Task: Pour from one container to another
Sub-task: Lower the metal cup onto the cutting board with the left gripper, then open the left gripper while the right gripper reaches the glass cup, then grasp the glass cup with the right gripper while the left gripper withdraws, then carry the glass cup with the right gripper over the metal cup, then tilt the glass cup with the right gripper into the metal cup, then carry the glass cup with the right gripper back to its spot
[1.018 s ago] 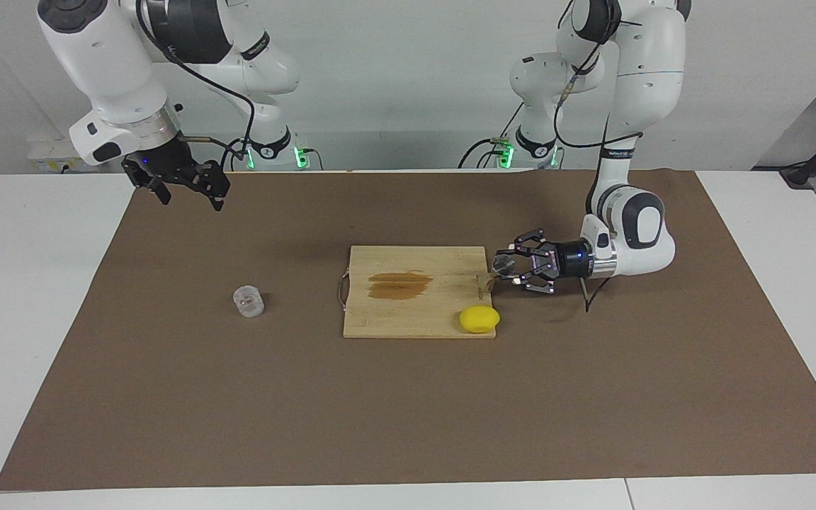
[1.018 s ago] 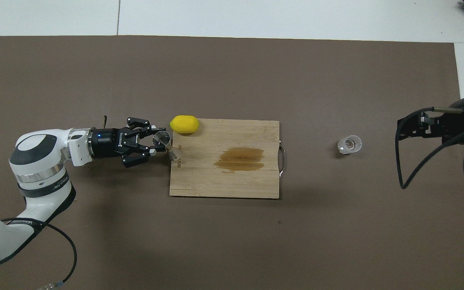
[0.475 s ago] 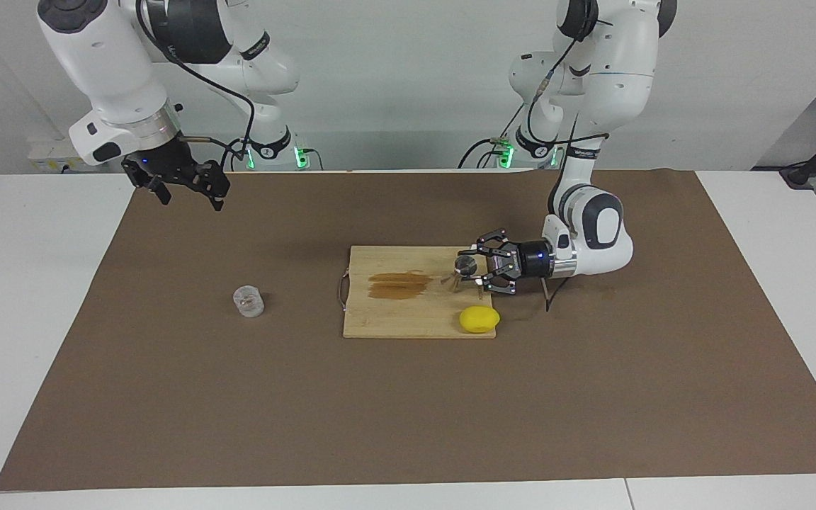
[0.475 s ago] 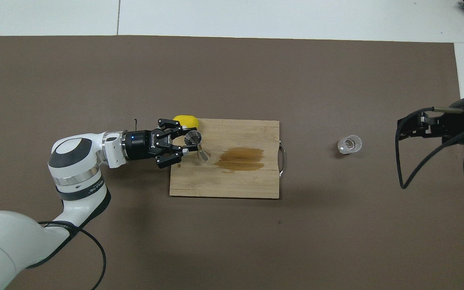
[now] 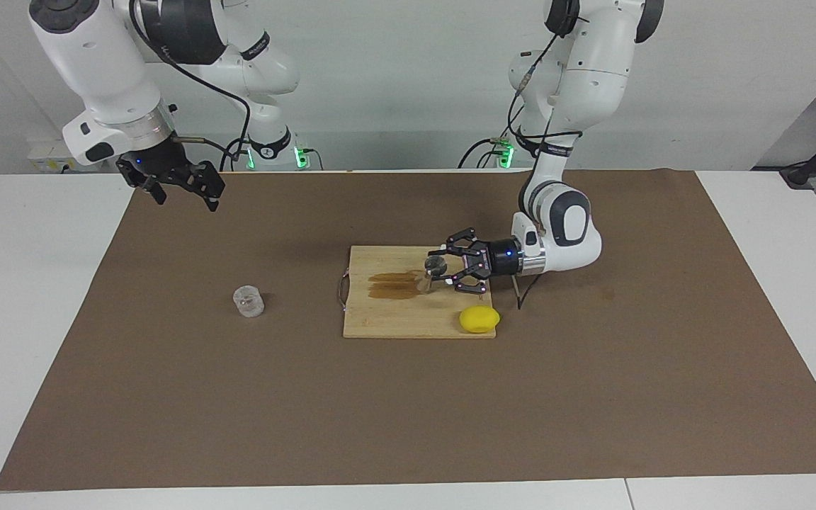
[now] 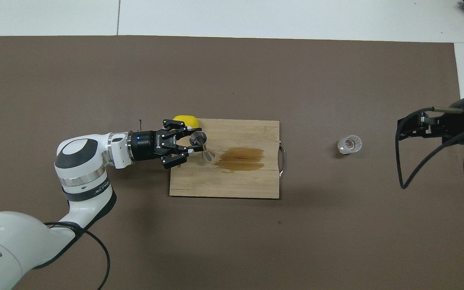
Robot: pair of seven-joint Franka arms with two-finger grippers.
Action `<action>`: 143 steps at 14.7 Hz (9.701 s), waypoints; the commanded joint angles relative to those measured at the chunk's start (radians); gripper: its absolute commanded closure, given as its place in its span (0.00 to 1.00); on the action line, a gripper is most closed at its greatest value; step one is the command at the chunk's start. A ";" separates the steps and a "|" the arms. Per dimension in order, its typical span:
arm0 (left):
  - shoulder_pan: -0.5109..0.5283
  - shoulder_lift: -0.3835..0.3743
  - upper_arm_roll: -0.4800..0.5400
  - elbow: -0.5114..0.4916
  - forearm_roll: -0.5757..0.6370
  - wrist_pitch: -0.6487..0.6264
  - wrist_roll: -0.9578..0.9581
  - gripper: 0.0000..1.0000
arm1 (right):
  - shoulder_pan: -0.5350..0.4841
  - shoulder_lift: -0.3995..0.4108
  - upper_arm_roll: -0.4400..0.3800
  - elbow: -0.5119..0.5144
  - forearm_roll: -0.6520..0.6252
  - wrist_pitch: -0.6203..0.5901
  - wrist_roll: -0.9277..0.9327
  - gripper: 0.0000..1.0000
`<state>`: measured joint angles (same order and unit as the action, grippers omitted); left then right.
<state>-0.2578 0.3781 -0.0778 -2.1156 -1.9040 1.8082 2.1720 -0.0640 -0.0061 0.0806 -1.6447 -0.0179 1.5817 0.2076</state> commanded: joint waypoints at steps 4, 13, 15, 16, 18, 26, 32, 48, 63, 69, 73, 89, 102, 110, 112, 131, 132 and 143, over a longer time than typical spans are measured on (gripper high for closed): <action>-0.115 -0.015 0.013 -0.014 -0.110 0.085 0.256 0.60 | -0.005 -0.018 0.004 -0.041 0.026 0.032 0.316 0.00; -0.121 -0.022 0.016 -0.020 -0.107 0.138 0.368 0.57 | -0.103 0.073 0.001 -0.161 0.266 0.184 0.852 0.01; -0.126 -0.022 0.016 -0.023 -0.107 0.148 0.382 0.57 | -0.149 0.141 0.001 -0.161 0.355 0.210 0.871 0.01; -0.132 -0.022 0.016 -0.024 -0.107 0.154 0.381 0.57 | -0.163 0.168 0.001 -0.164 0.374 0.231 0.871 0.01; -0.136 -0.022 0.015 -0.026 -0.107 0.158 0.376 0.55 | -0.183 0.218 0.002 -0.167 0.401 0.254 0.869 0.01; -0.150 -0.031 0.015 -0.027 -0.106 0.203 0.351 0.55 | -0.243 0.379 0.002 -0.208 0.543 0.366 0.737 0.00; -0.170 -0.033 0.015 -0.030 -0.106 0.249 0.339 0.08 | -0.237 0.403 0.004 -0.257 0.616 0.380 0.671 0.00; 0.129 -0.251 0.024 -0.152 0.326 0.111 0.260 0.00 | -0.221 0.387 0.010 -0.316 0.730 0.408 0.664 0.20; 0.569 -0.321 0.027 0.256 1.351 -0.335 0.042 0.00 | -0.166 0.302 0.011 -0.320 0.788 0.412 0.757 1.00; 0.569 -0.320 0.046 0.503 1.532 -0.443 0.040 0.00 | 0.033 0.235 0.004 -0.302 0.748 0.486 1.010 1.00; 0.558 -0.321 0.046 0.638 1.596 -0.535 -0.046 0.00 | 0.217 0.252 0.008 -0.216 0.565 0.566 1.342 1.00; 0.313 -0.396 -0.011 0.651 1.674 -0.506 -1.292 0.00 | 0.480 0.299 0.013 -0.001 -0.032 0.400 1.599 1.00; 0.267 -0.430 -0.019 0.576 1.889 -0.365 -2.126 0.00 | 0.553 0.307 0.013 0.010 -0.229 0.408 1.601 1.00; 0.304 -0.449 -0.013 0.537 1.902 -0.311 -2.125 0.00 | 0.566 0.307 0.013 0.002 -0.261 0.409 1.599 1.00; 0.316 -0.452 -0.011 0.507 1.901 -0.238 -2.124 0.00 | 0.567 0.307 0.013 0.002 -0.261 0.409 1.599 1.00; 0.308 -0.328 -0.014 0.572 1.939 -0.211 -2.120 0.00 | 0.469 0.324 0.013 -0.001 0.037 0.432 1.566 1.00; 0.308 -0.327 -0.014 0.575 1.935 -0.220 -2.121 0.00 | 0.445 0.324 0.013 -0.006 0.086 0.442 1.549 1.00; 0.310 -0.355 -0.020 0.546 1.939 -0.271 -2.129 0.00 | 0.043 0.295 0.013 -0.237 0.617 0.472 1.105 1.00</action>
<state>0.0579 0.0331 -0.0986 -1.5724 0.0149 1.5568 0.0553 0.0509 0.3173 0.0786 -1.7965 0.5015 2.0251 1.4154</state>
